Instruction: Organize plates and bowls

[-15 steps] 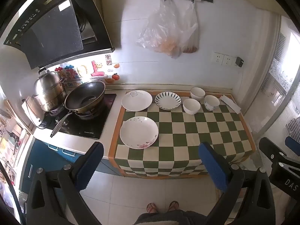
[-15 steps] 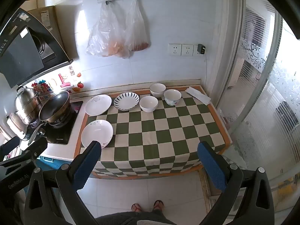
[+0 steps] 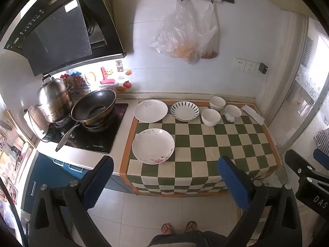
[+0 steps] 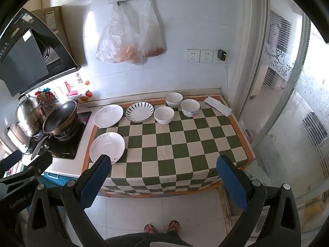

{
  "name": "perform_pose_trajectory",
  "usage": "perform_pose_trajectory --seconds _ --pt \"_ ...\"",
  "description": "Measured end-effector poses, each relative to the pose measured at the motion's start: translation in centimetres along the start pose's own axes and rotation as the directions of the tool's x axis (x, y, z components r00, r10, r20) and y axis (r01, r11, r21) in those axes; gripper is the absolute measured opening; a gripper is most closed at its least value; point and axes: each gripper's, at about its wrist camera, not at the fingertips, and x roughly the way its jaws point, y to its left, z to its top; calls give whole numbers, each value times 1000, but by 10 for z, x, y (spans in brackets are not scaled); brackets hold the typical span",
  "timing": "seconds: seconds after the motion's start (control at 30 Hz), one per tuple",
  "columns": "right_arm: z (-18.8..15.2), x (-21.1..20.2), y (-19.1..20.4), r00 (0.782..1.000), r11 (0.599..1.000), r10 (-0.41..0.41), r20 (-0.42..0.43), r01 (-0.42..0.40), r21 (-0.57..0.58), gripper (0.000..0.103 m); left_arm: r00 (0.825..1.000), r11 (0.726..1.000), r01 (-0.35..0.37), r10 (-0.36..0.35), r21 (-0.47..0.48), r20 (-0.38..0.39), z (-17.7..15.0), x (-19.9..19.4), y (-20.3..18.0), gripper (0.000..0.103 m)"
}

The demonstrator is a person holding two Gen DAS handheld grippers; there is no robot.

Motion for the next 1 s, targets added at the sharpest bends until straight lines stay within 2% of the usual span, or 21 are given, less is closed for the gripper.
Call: perform_pose_trajectory --seconds 1.0 --pt "6 3 2 1000 1000 14 -4 -14 -1 103 1000 1000 1 -1 0 1 4 6 3 103"
